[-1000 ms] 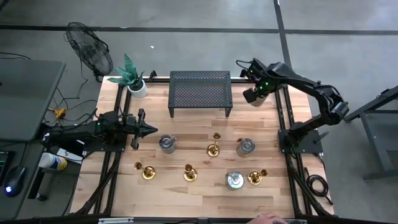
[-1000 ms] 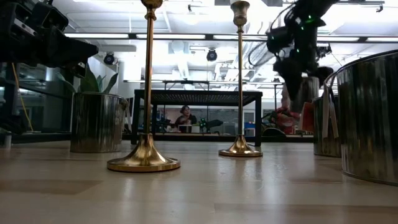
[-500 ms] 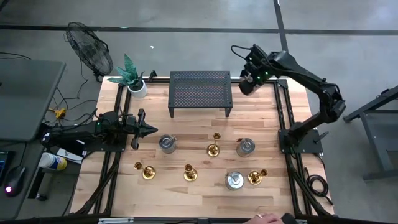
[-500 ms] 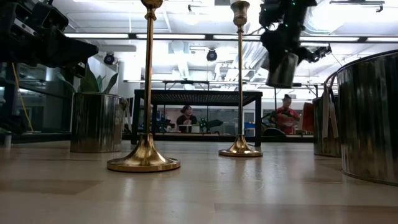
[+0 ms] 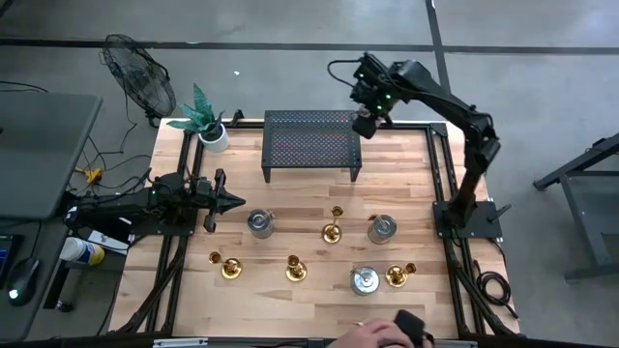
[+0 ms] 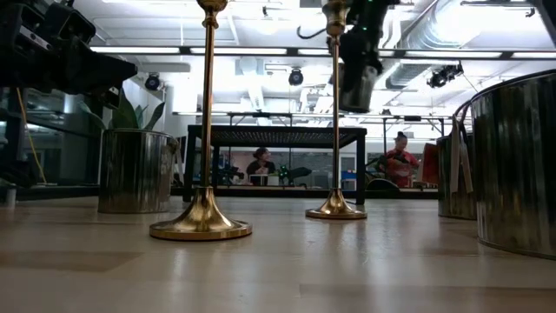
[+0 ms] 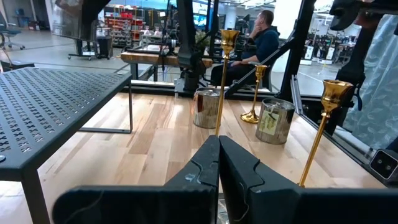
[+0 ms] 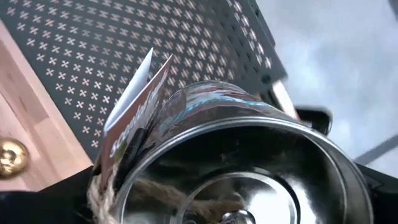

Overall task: Pick & Place candle stick holders
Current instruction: Put the brown scented candle on the shelf

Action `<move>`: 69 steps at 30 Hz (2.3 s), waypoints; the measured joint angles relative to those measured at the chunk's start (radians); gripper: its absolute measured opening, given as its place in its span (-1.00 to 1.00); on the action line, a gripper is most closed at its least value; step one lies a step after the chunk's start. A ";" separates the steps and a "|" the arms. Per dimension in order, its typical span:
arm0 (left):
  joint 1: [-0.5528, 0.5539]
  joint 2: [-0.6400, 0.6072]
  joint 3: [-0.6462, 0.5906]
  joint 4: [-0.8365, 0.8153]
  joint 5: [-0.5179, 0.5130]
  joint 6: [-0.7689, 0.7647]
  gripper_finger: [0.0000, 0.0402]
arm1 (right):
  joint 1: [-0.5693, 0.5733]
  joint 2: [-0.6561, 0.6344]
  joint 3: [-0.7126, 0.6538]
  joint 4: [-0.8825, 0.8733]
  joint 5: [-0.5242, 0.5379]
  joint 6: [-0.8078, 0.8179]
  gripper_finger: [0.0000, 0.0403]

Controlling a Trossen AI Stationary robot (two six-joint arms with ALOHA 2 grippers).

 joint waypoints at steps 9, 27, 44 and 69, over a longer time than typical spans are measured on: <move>0.000 0.000 0.000 0.000 0.000 0.000 -1.00 | 0.031 0.119 0.128 0.003 0.011 -0.251 0.74; 0.000 0.000 0.000 0.000 0.001 0.000 -1.00 | 0.029 0.195 0.132 0.099 0.076 -0.760 0.74; 0.000 0.000 0.000 0.000 0.000 0.000 -1.00 | 0.024 0.204 0.133 0.093 0.038 -0.970 0.74; 0.000 0.000 0.000 0.000 0.000 0.000 -1.00 | 0.003 0.237 0.133 0.120 0.064 -0.802 0.85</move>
